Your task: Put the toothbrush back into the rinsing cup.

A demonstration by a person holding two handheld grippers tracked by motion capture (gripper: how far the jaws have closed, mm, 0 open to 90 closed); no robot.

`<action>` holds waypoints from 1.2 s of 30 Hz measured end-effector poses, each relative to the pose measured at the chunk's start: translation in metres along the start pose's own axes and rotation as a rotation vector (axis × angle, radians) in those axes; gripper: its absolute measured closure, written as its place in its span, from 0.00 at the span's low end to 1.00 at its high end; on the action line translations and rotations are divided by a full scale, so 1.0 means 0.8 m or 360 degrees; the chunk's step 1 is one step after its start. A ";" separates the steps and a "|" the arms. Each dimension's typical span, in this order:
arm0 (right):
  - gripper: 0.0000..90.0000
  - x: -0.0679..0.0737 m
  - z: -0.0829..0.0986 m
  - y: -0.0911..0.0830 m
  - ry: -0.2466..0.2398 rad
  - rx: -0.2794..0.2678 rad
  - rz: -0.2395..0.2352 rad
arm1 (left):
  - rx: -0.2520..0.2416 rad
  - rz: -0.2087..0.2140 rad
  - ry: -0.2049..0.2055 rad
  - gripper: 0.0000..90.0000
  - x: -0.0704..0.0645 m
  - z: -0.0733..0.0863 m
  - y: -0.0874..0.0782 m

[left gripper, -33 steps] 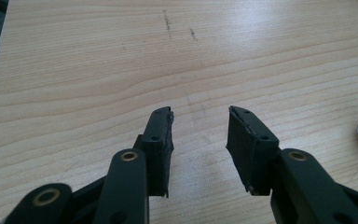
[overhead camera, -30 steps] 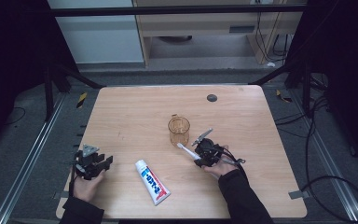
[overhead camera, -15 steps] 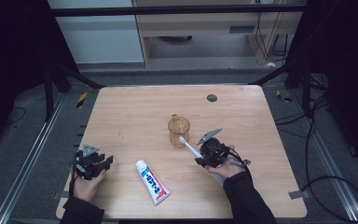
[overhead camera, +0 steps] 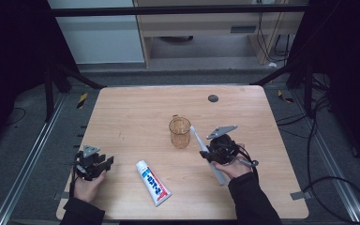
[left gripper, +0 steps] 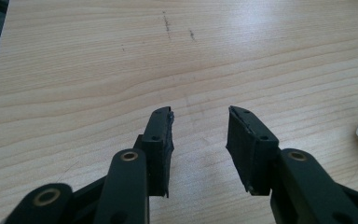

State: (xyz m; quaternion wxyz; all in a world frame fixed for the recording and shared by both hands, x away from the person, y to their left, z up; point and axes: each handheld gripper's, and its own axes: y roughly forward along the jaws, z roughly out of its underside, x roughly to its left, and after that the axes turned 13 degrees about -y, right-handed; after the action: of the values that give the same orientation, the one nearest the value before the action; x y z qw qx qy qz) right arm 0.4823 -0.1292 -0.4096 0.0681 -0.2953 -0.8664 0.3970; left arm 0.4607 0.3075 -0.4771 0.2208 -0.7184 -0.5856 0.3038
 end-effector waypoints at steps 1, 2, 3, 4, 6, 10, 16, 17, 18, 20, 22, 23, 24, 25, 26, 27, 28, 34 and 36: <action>0.76 -0.001 0.000 -0.002 -0.0001 -0.0017 0.0010 | -0.0001 0.0001 0.0001 0.66 0.000 0.000 0.000; 0.76 -0.002 -0.001 -0.005 0.0004 -0.0037 0.0019 | -0.0001 0.0001 0.0000 0.66 0.000 0.000 0.000; 0.76 -0.003 -0.001 -0.007 0.0006 -0.0046 0.0024 | -0.0001 0.0001 0.0001 0.66 0.000 0.000 0.000; 0.76 -0.004 -0.002 -0.010 0.0010 -0.0068 0.0037 | 0.0000 0.0001 0.0001 0.66 0.000 0.000 0.000; 0.76 -0.005 -0.003 -0.014 0.0016 -0.0089 0.0051 | -0.0001 0.0001 0.0000 0.66 0.000 0.000 0.000; 0.76 -0.007 -0.005 -0.021 0.0035 -0.0148 0.0086 | -0.0003 -0.0001 -0.0001 0.66 0.000 0.000 0.000; 0.76 -0.012 -0.008 -0.033 0.0072 -0.0269 0.0155 | -0.0006 0.0000 0.0000 0.66 -0.001 0.000 0.000; 0.76 -0.013 -0.010 -0.036 0.0091 -0.0306 0.0174 | -0.0006 0.0000 0.0000 0.66 0.000 0.000 0.000; 0.76 -0.013 -0.010 -0.036 0.0091 -0.0306 0.0174 | -0.0007 -0.0001 0.0000 0.66 0.000 0.000 0.000; 0.76 -0.015 -0.011 -0.039 0.0101 -0.0346 0.0201 | -0.0010 -0.0001 -0.0001 0.66 0.000 0.000 0.000; 0.76 -0.016 -0.012 -0.042 0.0119 -0.0397 0.0225 | -0.0011 -0.0002 0.0001 0.66 0.000 0.000 -0.001; 0.76 -0.016 -0.013 -0.043 0.0135 -0.0428 0.0248 | -0.0011 -0.0002 0.0001 0.66 0.000 0.000 0.000; 0.76 -0.016 -0.013 -0.043 0.0135 -0.0428 0.0248 | -0.0011 -0.0004 0.0002 0.66 -0.001 0.000 -0.001; 0.76 -0.016 -0.014 -0.044 0.0146 -0.0451 0.0261 | -0.0011 -0.0003 0.0003 0.66 -0.001 0.000 -0.001; 0.76 -0.017 -0.015 -0.045 0.0160 -0.0482 0.0280 | -0.0013 -0.0002 0.0003 0.66 -0.001 0.000 0.000; 0.76 -0.017 -0.016 -0.046 0.0172 -0.0506 0.0296 | -0.0013 -0.0002 0.0002 0.66 -0.001 0.000 -0.001; 0.76 -0.018 -0.018 -0.048 0.0188 -0.0550 0.0329 | -0.0014 -0.0003 0.0002 0.66 -0.001 0.000 -0.001; 0.76 -0.019 -0.023 -0.049 0.0220 -0.0632 0.0402 | -0.0016 -0.0006 0.0004 0.66 0.000 0.000 0.000; 0.76 -0.020 -0.027 -0.048 0.0228 -0.0639 0.0397 | -0.0015 -0.0008 0.0005 0.66 0.000 0.000 -0.001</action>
State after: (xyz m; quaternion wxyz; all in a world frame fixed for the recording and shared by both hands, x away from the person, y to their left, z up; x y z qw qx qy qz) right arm 0.4854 -0.1439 -0.3656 0.0197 -0.4350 -0.8776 0.2003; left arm 0.4605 0.3074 -0.4766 0.2190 -0.7184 -0.5884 0.2995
